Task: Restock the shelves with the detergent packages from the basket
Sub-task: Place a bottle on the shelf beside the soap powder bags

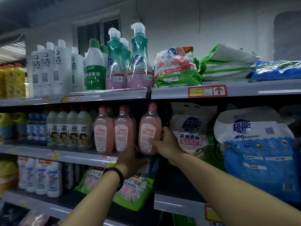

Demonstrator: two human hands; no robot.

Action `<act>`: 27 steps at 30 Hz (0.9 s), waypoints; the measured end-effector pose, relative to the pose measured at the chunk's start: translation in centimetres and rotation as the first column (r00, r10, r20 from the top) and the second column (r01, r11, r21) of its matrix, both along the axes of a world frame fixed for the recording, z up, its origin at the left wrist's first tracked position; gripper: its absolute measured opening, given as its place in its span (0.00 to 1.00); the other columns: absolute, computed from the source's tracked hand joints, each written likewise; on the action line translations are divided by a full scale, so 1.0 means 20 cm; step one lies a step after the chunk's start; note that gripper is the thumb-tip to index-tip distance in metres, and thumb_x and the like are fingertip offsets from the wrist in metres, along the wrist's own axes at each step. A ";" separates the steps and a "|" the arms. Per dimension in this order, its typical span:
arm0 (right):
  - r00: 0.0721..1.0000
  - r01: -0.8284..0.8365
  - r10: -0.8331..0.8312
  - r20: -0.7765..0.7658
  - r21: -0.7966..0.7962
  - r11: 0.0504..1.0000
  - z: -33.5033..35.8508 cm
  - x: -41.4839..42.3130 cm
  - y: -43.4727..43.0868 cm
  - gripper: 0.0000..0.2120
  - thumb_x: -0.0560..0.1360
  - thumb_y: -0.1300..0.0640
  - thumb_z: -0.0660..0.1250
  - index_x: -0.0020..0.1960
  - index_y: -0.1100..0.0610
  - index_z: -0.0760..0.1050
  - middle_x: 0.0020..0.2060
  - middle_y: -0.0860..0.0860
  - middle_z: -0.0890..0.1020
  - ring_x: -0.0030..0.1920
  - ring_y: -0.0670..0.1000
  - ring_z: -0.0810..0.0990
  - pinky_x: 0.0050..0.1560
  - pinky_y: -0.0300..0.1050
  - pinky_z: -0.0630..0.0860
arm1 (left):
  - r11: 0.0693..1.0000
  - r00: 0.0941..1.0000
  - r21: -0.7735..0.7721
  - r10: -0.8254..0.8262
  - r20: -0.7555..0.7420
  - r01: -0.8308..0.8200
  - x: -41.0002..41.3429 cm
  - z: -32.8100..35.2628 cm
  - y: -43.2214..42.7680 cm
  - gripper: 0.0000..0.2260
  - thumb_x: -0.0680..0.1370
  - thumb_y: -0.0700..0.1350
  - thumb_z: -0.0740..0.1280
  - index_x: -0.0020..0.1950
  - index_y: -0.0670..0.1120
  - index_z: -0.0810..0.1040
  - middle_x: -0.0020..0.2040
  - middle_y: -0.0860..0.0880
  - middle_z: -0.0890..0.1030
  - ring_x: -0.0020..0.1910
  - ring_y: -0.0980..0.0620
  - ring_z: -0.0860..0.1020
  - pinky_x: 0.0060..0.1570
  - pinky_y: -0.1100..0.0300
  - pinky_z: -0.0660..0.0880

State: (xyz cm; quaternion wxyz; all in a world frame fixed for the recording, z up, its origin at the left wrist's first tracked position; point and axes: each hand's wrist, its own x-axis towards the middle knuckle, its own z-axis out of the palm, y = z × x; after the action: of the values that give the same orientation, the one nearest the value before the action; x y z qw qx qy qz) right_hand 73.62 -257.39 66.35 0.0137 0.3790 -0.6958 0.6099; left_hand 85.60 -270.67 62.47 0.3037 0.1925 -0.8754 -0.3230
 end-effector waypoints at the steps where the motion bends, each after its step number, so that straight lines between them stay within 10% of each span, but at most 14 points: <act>1: 1.000 -0.013 0.013 -0.014 0.022 1.000 -0.01 0.00 -0.03 0.20 0.76 0.54 0.78 0.64 0.51 0.74 0.55 0.48 0.85 0.55 0.50 0.85 0.59 0.57 0.85 | 1.000 1.000 0.016 -0.008 0.003 0.007 0.00 0.00 0.00 0.23 0.73 0.50 0.79 0.63 0.51 0.74 0.57 0.52 0.83 0.56 0.52 0.81 0.58 0.48 0.81; 8: 0.997 -0.003 0.010 -0.081 0.085 0.996 -0.02 0.06 -0.11 0.21 0.78 0.54 0.76 0.68 0.53 0.73 0.59 0.49 0.85 0.58 0.52 0.85 0.60 0.55 0.84 | 0.999 1.000 0.036 0.005 -0.009 -0.005 -0.03 -0.01 0.02 0.16 0.76 0.45 0.77 0.55 0.41 0.74 0.46 0.48 0.80 0.39 0.53 0.77 0.28 0.68 0.72; 18: 0.981 0.079 -0.028 -0.193 0.262 0.962 -0.03 0.11 0.11 0.31 0.79 0.47 0.74 0.78 0.53 0.67 0.67 0.52 0.80 0.65 0.54 0.81 0.64 0.49 0.79 | 0.998 0.998 0.054 0.028 0.056 -0.031 0.02 0.02 0.05 0.15 0.75 0.44 0.77 0.51 0.42 0.73 0.54 0.41 0.82 0.49 0.46 0.80 0.48 0.52 0.79; 27: 0.958 0.229 -0.119 -0.262 0.445 0.866 -0.05 0.04 0.87 0.16 0.80 0.49 0.72 0.65 0.51 0.74 0.56 0.51 0.79 0.55 0.54 0.80 0.56 0.46 0.79 | 0.975 0.983 -0.172 0.120 -0.135 -0.143 0.00 -0.08 0.49 0.14 0.72 0.40 0.75 0.40 0.52 0.72 0.37 0.52 0.77 0.37 0.53 0.76 0.33 0.59 0.69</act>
State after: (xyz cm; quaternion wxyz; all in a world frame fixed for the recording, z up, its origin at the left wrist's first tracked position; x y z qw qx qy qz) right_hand 74.39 -240.02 65.41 0.0554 0.3730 -0.8482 0.3719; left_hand 85.64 -260.88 60.97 0.3945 0.2013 -0.8658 -0.2327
